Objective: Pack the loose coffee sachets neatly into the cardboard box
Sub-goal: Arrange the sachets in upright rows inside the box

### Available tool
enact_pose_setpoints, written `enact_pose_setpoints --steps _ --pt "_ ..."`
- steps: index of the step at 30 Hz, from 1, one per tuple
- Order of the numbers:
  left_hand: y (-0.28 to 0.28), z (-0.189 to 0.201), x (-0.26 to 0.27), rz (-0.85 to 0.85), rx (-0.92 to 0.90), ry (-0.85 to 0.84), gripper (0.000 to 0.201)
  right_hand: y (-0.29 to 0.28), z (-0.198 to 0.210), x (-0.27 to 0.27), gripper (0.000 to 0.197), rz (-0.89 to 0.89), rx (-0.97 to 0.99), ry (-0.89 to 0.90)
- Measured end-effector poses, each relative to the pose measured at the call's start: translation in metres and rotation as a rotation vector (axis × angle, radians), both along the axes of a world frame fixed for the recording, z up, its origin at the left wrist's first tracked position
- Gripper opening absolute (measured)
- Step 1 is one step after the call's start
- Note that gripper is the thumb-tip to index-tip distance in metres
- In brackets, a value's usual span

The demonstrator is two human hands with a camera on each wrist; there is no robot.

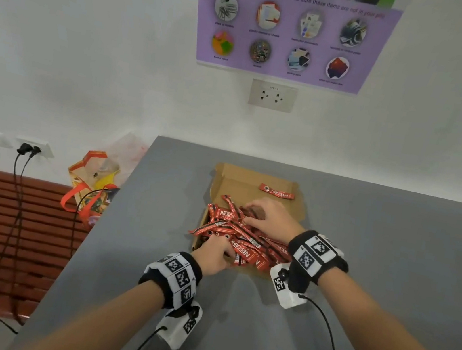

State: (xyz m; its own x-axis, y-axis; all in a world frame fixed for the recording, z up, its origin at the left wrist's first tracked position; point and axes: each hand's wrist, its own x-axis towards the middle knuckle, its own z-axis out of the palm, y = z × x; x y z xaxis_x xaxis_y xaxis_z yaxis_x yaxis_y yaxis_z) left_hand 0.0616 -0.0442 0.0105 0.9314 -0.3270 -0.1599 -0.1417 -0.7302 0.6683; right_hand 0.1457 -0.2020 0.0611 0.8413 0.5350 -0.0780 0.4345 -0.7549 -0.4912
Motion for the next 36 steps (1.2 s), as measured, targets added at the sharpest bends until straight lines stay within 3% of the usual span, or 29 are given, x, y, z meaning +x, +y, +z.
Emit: enact_pose_setpoints --steps 6,11,15,20,28,32,36 --pt "0.014 0.02 0.011 0.014 0.142 -0.053 0.014 -0.04 -0.015 -0.005 0.03 -0.169 -0.008 -0.062" --pt "0.038 0.039 0.031 0.241 0.176 -0.198 0.011 -0.043 -0.022 -0.01 0.026 -0.163 -0.033 -0.02" --pt "0.041 0.032 0.038 0.242 0.421 -0.085 0.027 -0.04 -0.025 -0.002 0.027 -0.262 -0.025 -0.091" --pt "0.04 0.028 0.039 0.278 0.428 -0.081 0.019 -0.038 -0.032 0.005 0.028 -0.397 -0.158 -0.004" --pt "0.048 0.035 0.047 0.221 0.484 -0.038 0.023 -0.028 -0.034 0.008 0.022 -0.364 -0.032 0.015" --pt "0.052 0.038 0.062 0.254 0.36 -0.095 0.015 -0.025 -0.025 0.006 0.026 -0.378 0.011 0.025" --pt "0.047 0.037 0.074 0.242 0.26 -0.137 0.023 -0.024 -0.018 0.004 0.029 -0.417 0.058 0.035"
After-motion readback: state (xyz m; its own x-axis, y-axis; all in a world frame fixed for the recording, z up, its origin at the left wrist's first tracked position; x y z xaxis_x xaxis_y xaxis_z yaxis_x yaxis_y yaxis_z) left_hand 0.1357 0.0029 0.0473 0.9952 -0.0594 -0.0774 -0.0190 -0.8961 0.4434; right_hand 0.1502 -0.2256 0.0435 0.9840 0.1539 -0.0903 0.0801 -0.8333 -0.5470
